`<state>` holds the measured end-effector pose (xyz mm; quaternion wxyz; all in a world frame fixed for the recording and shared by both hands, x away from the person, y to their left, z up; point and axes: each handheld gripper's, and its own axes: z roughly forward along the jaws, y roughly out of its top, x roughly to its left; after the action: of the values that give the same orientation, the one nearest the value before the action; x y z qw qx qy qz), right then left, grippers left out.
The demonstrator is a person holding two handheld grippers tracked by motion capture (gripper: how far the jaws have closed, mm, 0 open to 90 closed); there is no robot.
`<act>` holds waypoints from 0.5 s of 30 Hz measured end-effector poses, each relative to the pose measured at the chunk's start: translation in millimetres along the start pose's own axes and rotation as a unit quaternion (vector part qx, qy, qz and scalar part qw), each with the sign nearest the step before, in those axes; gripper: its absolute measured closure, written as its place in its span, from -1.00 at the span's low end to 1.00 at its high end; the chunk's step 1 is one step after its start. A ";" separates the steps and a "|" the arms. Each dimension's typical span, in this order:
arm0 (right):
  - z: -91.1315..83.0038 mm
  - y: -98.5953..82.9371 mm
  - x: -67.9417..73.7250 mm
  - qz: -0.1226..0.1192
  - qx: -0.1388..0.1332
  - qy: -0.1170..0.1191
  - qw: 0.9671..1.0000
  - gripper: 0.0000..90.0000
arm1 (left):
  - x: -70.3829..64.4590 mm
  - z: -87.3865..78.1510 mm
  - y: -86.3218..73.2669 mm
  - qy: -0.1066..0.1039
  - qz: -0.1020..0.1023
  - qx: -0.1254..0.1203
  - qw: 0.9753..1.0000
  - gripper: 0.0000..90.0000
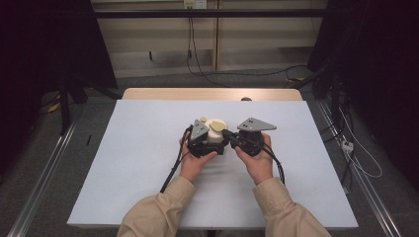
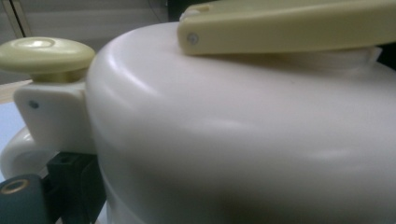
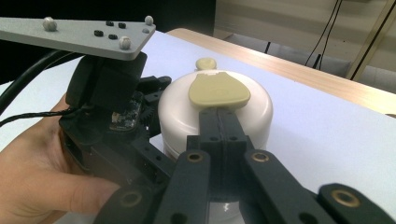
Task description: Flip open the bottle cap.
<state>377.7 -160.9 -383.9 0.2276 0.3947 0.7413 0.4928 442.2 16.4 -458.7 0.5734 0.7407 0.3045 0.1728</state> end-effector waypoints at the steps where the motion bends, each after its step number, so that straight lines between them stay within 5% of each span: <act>1: 0.1 0.5 0.2 -0.002 0.000 0.000 1.000 1.00 | 0.0 0.0 0.1 0.000 0.000 0.000 1.000 -0.87; 15: 3.1 6.2 1.4 -0.008 0.000 -0.007 1.000 1.00 | 0.0 -0.4 0.2 0.001 0.002 0.002 1.000 -0.87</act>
<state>381.4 -156.7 -379.4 0.2367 0.3916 0.7430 0.4884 442.1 16.7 -458.4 0.5711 0.7425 0.3038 0.1739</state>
